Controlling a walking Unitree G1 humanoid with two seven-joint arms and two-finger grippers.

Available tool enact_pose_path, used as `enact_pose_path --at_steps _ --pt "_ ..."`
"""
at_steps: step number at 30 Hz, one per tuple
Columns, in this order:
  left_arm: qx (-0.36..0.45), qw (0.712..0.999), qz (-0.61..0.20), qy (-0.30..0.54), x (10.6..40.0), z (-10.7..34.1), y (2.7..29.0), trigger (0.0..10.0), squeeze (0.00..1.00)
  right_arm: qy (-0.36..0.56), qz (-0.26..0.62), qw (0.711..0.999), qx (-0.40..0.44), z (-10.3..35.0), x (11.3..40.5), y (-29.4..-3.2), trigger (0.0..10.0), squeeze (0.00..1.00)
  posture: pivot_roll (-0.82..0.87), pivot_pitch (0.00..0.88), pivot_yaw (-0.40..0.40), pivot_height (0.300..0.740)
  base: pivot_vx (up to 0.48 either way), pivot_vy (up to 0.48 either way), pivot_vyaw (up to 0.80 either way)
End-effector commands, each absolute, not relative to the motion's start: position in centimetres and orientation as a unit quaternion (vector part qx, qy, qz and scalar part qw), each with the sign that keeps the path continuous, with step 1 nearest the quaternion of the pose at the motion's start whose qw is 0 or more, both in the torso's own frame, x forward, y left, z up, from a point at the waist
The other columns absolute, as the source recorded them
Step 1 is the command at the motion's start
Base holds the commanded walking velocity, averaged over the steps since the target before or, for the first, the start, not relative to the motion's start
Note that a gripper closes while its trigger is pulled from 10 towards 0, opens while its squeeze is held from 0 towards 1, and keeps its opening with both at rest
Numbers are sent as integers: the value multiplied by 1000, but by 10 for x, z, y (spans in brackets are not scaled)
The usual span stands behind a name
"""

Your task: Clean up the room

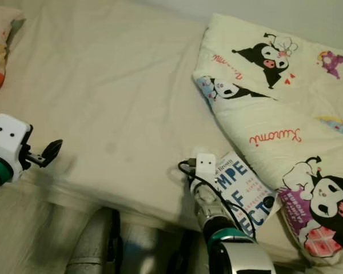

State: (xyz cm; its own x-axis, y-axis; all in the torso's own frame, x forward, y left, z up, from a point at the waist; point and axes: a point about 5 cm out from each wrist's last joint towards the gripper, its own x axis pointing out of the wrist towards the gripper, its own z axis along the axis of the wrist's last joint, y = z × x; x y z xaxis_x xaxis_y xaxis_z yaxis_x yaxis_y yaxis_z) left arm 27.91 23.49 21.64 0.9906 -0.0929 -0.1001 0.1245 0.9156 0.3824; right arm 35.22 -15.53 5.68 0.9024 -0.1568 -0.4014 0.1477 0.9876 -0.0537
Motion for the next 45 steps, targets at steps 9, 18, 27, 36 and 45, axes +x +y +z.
enact_pose_path --at_steps 9,18,27,36,45 --pt "198 978 -46 47 277 215 240 10000 0 241 -69 968 17 38 339 -149 0 0 483 319 -32 617 0 0 0" --pt "192 980 -30 40 278 216 243 10000 0 230 -60 971 34 41 342 -144 0 0 464 299 -41 617 0 0 0" --pt "168 985 -10 26 287 209 241 10000 0 180 -54 979 73 58 352 -148 0 0 363 242 -64 617 0 0 0" --pt "150 988 -21 36 291 184 223 10000 0 114 -35 988 100 71 355 -152 0 0 265 168 -101 617 0 0 0" --pt "136 989 -22 59 285 153 213 10000 0 15 -31 992 122 87 342 -162 0 0 169 57 -74 617 0 0 0"
